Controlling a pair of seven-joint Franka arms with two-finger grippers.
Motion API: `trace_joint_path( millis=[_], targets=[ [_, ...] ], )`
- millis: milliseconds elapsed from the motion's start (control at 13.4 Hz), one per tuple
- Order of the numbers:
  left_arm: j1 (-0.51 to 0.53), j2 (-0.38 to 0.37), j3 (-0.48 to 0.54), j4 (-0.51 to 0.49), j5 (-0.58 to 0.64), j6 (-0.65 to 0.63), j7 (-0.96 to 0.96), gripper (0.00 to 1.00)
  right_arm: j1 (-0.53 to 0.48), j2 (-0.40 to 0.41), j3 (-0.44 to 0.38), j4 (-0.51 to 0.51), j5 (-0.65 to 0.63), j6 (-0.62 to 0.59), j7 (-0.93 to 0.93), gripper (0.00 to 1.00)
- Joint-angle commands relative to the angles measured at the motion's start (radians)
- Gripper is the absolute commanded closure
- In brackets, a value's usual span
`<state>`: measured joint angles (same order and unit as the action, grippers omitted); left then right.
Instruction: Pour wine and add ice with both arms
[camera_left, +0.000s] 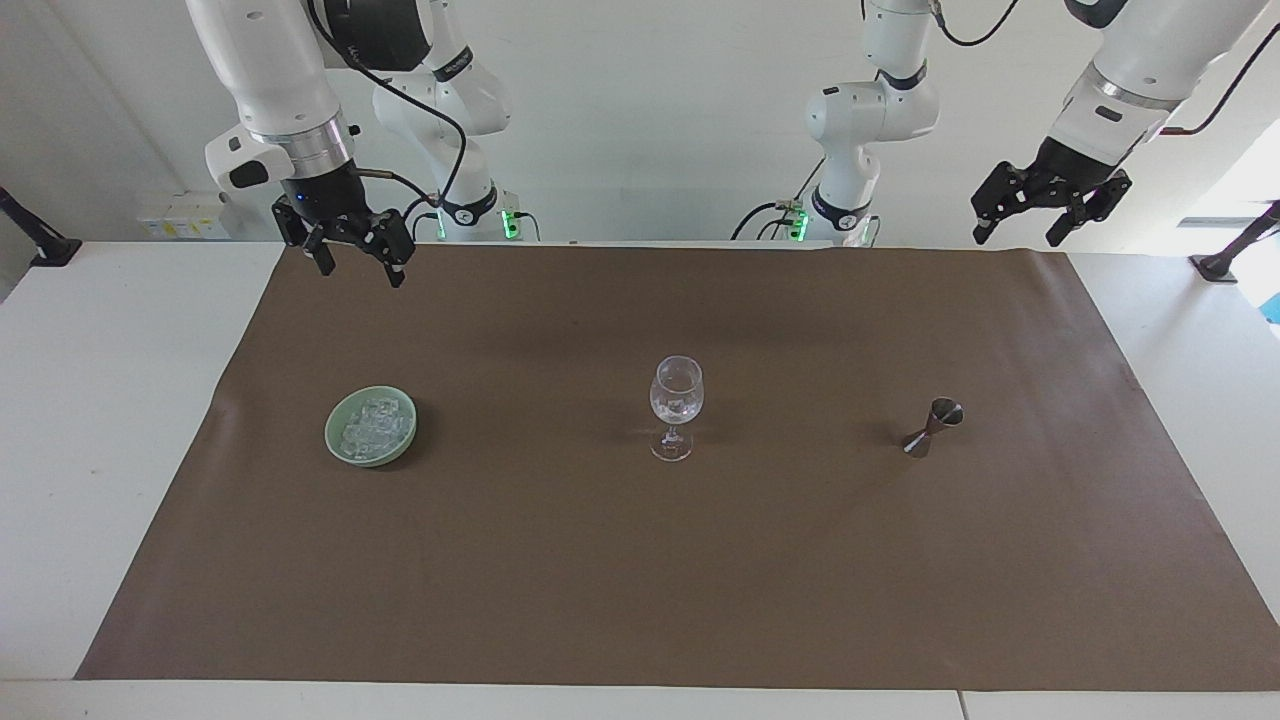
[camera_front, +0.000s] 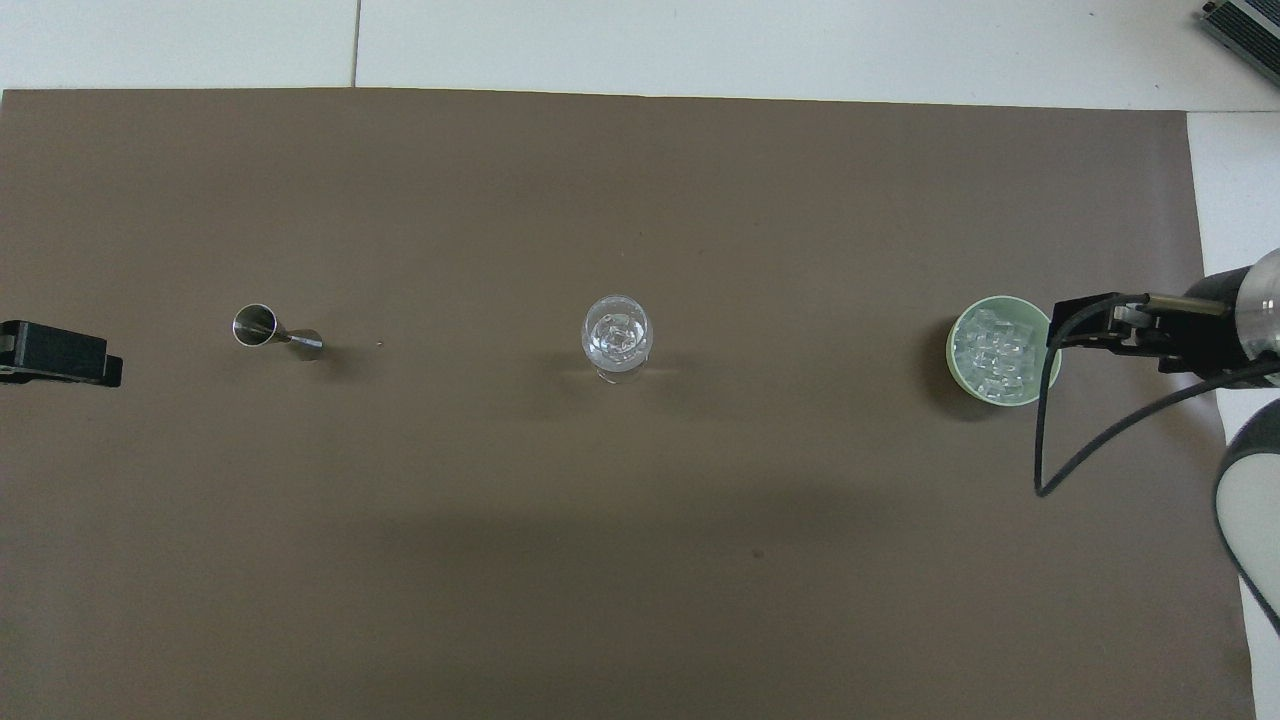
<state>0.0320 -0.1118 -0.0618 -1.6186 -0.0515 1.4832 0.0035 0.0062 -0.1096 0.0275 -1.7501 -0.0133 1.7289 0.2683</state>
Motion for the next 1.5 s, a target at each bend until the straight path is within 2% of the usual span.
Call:
trace_joint_path(
  millis=[0,224,374,898,1048,1197,1422],
  targets=[
    [-0.006,-0.003,0.0,0.0,0.019,-0.027,-0.03,0.0,-0.037,0.08,0.012,0.166,-0.016,-0.089,-0.023,0.0],
    [-0.003,-0.012,-0.004,-0.013,0.019,-0.018,-0.025,0.0,-0.048,0.146,0.012,0.331,-0.014,-0.291,-0.023,0.0],
    [0.0,-0.014,-0.004,-0.017,0.018,-0.018,-0.031,0.0,-0.058,0.151,0.012,0.339,-0.005,-0.287,-0.021,0.0],
    [-0.012,-0.014,-0.003,-0.017,0.018,-0.026,-0.036,0.0,-0.052,0.133,0.012,0.288,0.004,-0.266,-0.009,0.0],
    [-0.011,-0.014,-0.003,-0.017,0.018,-0.026,-0.036,0.0,-0.052,0.113,0.012,0.242,0.004,-0.255,-0.009,0.0],
    [-0.012,-0.014,-0.003,-0.017,0.018,-0.026,-0.036,0.0,-0.051,0.071,0.012,0.149,0.003,-0.178,-0.004,0.0],
    [-0.011,-0.015,-0.003,-0.017,0.018,-0.027,-0.036,0.0,-0.052,0.061,0.012,0.129,0.003,-0.166,0.0,0.0]
  ],
)
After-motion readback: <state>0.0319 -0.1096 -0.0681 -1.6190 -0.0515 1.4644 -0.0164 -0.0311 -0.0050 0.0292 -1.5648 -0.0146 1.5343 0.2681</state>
